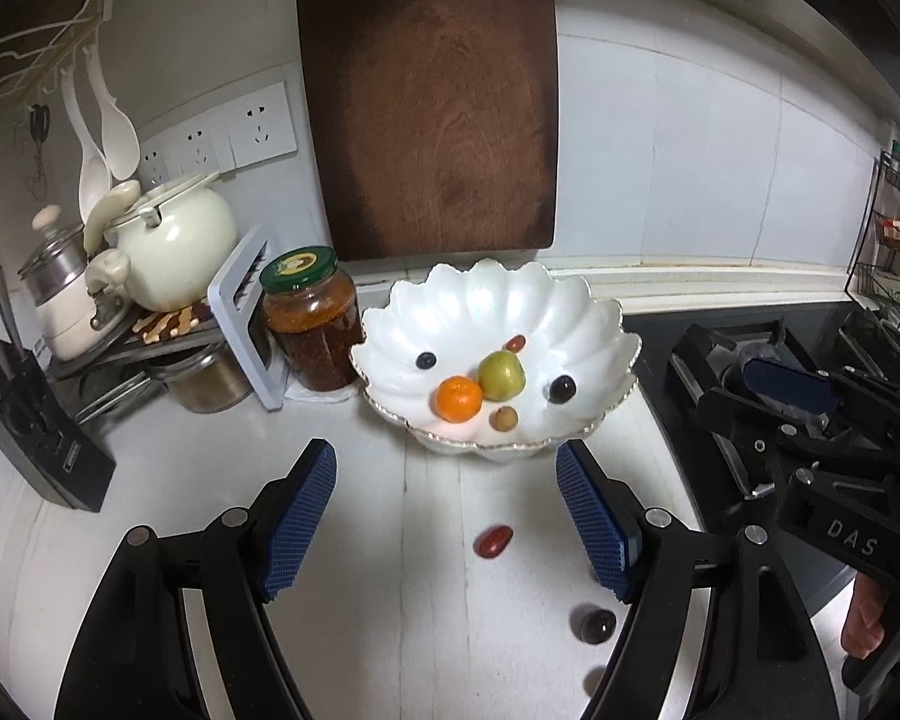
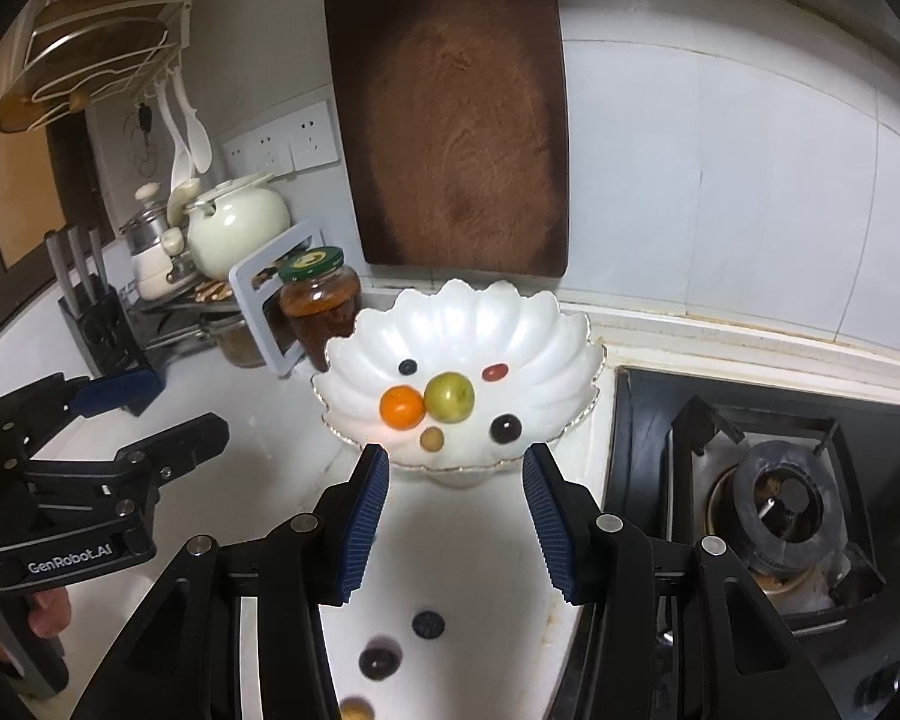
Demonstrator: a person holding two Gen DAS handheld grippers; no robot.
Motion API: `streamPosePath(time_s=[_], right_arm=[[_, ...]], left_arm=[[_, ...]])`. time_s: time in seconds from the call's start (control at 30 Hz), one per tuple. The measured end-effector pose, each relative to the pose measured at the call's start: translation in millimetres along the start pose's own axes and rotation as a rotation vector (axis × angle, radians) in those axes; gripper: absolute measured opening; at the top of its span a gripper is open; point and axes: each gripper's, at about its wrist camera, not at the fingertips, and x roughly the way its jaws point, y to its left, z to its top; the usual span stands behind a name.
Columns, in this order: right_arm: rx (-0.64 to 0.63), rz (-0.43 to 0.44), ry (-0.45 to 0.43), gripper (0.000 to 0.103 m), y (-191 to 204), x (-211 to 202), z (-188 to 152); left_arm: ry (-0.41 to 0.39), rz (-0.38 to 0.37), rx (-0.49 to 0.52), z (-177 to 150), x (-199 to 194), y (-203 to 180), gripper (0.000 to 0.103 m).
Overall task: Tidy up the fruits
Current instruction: 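Withdraw both open tools from the bowl toward the remaining fruits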
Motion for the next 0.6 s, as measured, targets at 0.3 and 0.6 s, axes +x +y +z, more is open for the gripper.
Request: streamPosePath(time_s=[0.3, 0.6], right_arm=[[-0.001, 0.019, 0.046, 0.048, 1, -4, -18], [0.026, 0.025, 0.129, 0.048, 5, 8, -41]], left_arm=[[0.041, -0.008, 0.004, -21, -2, -3, 0.076], [0.103, -0.043, 0.042, -43, 12, -3, 0.076]])
